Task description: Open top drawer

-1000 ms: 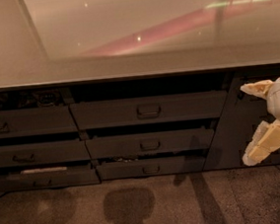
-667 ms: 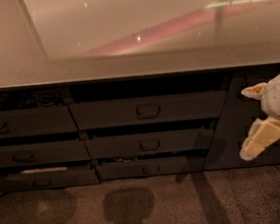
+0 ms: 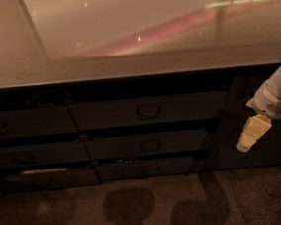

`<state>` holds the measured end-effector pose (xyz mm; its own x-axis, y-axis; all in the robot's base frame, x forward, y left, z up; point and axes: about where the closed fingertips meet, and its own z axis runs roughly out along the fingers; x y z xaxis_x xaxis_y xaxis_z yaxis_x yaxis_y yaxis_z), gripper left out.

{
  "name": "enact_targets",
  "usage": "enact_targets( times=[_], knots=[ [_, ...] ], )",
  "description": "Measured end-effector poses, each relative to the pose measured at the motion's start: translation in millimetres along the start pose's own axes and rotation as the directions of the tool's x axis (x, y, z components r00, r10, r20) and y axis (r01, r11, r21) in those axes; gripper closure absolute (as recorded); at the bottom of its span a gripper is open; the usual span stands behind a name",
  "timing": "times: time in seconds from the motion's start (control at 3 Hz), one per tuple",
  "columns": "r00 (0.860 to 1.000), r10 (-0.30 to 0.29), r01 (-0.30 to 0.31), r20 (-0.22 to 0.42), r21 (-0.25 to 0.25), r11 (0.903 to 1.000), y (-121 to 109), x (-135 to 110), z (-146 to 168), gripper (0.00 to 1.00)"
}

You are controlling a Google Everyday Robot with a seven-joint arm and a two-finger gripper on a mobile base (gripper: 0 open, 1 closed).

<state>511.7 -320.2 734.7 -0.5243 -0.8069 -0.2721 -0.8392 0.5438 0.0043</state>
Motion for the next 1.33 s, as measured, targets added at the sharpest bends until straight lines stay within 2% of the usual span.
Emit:
enact_targets(
  times=[0.33,0.67,1.0,1.33],
  knots=[
    [1.0,0.011,-0.011,-0.005,-0.01,0.9999,-2.0,0.9,1.6,0.0],
    [0.987,-0.111,0.107,-0.113,-0.038,0.9935,9.6,-11.5,8.8,0.0],
    [0.899,-0.342,0.328,-0.275,-0.096,0.9398,28.0,-21.4,14.9,0.0],
    [0.783,-0.478,0.459,-0.398,-0.149,0.876,38.8,-26.0,23.1,0.0]
  ],
)
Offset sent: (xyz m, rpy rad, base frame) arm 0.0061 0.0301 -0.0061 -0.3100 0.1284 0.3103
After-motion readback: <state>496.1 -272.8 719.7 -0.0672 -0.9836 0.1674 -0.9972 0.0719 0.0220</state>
